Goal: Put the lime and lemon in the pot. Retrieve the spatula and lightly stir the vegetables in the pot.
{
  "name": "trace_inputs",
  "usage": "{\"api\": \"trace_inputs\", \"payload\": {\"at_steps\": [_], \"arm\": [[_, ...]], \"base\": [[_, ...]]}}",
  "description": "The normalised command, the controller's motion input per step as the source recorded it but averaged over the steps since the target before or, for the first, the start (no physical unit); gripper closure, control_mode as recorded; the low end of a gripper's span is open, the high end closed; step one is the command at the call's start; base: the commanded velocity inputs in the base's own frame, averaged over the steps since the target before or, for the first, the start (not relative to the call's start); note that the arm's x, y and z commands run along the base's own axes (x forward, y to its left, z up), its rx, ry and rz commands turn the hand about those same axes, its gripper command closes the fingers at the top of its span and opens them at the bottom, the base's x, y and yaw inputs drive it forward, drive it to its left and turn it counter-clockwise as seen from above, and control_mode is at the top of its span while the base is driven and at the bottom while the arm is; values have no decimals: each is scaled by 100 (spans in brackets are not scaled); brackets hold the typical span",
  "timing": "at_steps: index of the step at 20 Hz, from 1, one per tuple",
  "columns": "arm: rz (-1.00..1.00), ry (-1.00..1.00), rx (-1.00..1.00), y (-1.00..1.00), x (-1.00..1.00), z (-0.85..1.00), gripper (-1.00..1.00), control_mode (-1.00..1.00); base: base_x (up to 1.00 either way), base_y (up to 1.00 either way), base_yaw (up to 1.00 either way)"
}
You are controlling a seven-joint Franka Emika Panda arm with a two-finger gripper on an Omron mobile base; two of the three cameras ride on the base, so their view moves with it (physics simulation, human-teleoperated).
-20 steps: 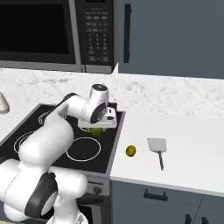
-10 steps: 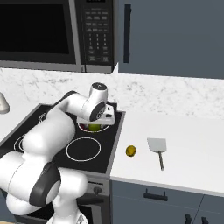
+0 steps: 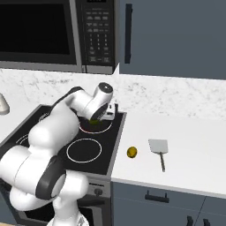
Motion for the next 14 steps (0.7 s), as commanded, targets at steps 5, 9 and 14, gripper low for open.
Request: {"api": "trace_inputs", "payload": {"at_steps": [5,9,14], "arm": [[0,0,0,56,40,6,100,-100],[-3,1,0,25,54,0,100,-100],[-9,3,0,1,56,-3,100,-100]], "base": [[0,0,0],[0,0,0],[0,0,0]]}}
